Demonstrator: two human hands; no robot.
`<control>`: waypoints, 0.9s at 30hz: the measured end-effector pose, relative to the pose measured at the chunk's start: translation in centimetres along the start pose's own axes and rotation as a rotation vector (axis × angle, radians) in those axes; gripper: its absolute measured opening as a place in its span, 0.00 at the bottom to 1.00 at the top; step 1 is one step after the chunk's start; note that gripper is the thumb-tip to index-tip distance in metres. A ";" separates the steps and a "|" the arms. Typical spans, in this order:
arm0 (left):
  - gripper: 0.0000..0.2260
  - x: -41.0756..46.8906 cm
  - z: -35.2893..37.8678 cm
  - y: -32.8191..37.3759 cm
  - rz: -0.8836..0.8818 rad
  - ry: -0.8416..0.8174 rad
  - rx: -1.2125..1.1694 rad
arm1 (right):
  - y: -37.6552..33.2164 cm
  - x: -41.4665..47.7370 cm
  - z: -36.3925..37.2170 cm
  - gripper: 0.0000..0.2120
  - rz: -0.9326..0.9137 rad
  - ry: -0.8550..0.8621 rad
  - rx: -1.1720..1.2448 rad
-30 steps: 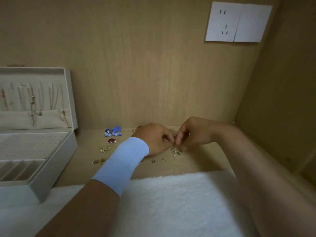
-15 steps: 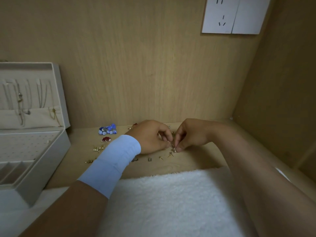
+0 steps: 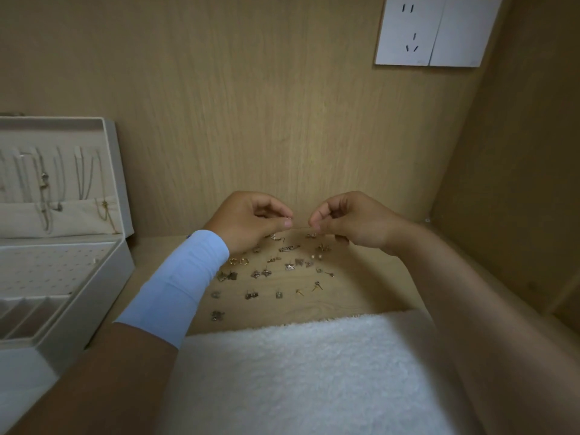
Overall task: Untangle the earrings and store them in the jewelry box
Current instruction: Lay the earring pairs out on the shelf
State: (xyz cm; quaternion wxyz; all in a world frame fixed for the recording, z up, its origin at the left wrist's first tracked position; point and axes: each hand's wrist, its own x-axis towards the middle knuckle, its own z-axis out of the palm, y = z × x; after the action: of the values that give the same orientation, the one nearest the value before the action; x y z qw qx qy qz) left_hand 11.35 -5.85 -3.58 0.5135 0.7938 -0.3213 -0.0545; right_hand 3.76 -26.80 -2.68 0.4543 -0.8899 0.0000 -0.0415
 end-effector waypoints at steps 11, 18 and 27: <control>0.05 0.1 -0.4 -0.4 -0.035 -0.058 0.029 | 0.5 0.2 1.8 0.03 0.071 -0.179 -0.518; 0.02 -0.2 -0.1 -0.2 -0.029 -0.092 0.040 | 0.8 0.5 1.9 0.02 0.071 -0.108 -0.480; 0.06 0.0 0.1 -0.5 -0.070 -0.154 0.102 | 1.0 0.5 3.1 0.01 0.038 -0.069 -0.501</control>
State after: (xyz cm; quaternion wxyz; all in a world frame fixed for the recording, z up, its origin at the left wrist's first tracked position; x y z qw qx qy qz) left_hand 11.53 -5.73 -4.06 0.4443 0.8231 -0.3340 -0.1168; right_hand 4.51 -24.90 -5.32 0.2198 -0.9755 0.0115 -0.0011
